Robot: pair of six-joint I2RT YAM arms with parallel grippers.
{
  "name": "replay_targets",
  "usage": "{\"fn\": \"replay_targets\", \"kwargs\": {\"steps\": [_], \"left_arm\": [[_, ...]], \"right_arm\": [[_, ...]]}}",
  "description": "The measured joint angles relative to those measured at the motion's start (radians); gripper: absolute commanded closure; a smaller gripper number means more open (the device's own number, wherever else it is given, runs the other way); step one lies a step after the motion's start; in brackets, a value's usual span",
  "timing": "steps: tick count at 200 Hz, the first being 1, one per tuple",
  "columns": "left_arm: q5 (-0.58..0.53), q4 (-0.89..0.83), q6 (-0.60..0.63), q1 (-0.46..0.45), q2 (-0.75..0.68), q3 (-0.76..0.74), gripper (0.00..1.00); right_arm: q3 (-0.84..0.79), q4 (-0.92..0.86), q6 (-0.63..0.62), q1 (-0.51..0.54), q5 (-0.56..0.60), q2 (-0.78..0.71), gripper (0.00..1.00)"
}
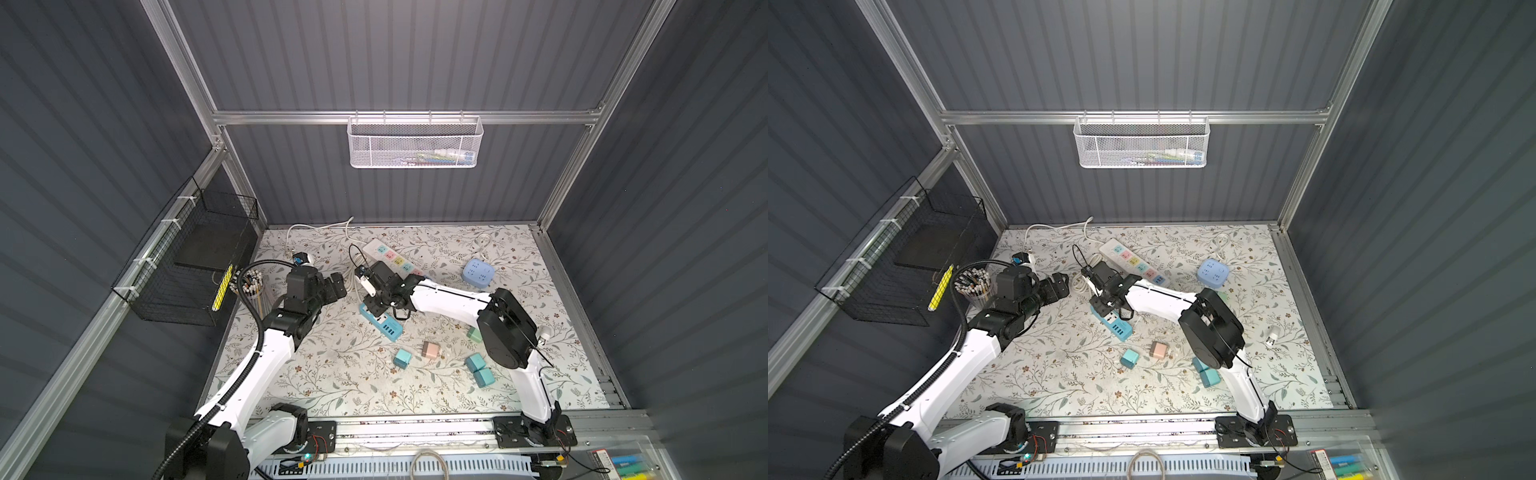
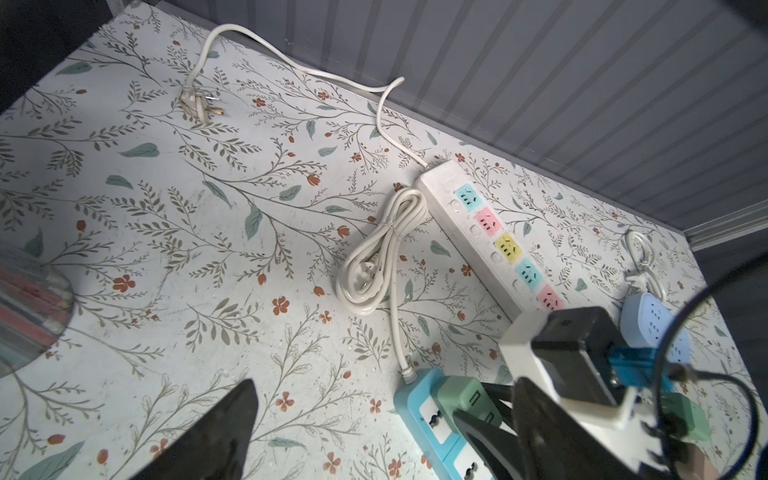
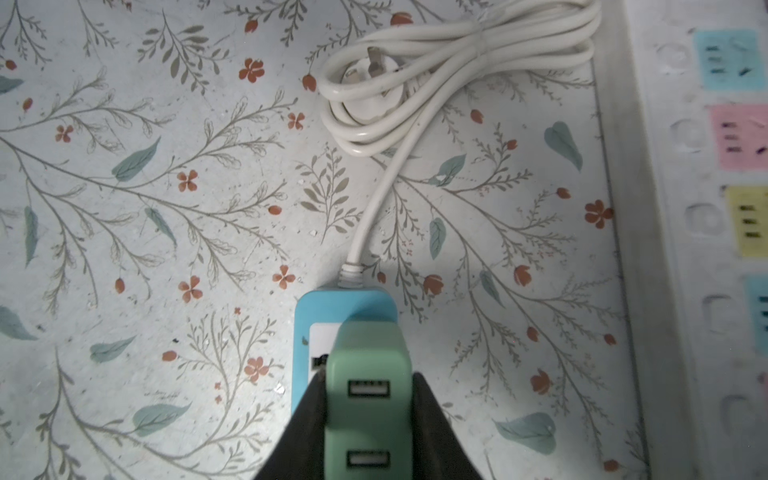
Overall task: Insert the plug
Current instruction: 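Press the charger into the socket and open the right gripper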
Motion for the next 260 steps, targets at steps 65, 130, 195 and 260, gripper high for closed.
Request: {"fn": "replay_targets", "kwargs": {"steps": [65,130,195,260], "left_arm": [[0.045,-0.011,0.019,0.000,-0.044,0.041,0.00],[0.087,-0.014,0.020,0.000,-0.032,0.045,0.00],[0.116,-0.015,0.019,0.000,-0.003,0.045,0.00],[0.170,-0.116,0.028,-0.002,0.042,0.092,0.10]], "right_arm": [[0.063,-0.142,0.006,-0.009,-0.076,-0.024,0.50],[0.045,-0.130,0.032,-0.061,-0.100,-0.067,0.51],[0.006,-0.087,0.052,-0.066,-0.102,-0.047,0.51],[-0.046,-0.093,0.075,-0.072,-0.102,-0.132,0.48]]}}
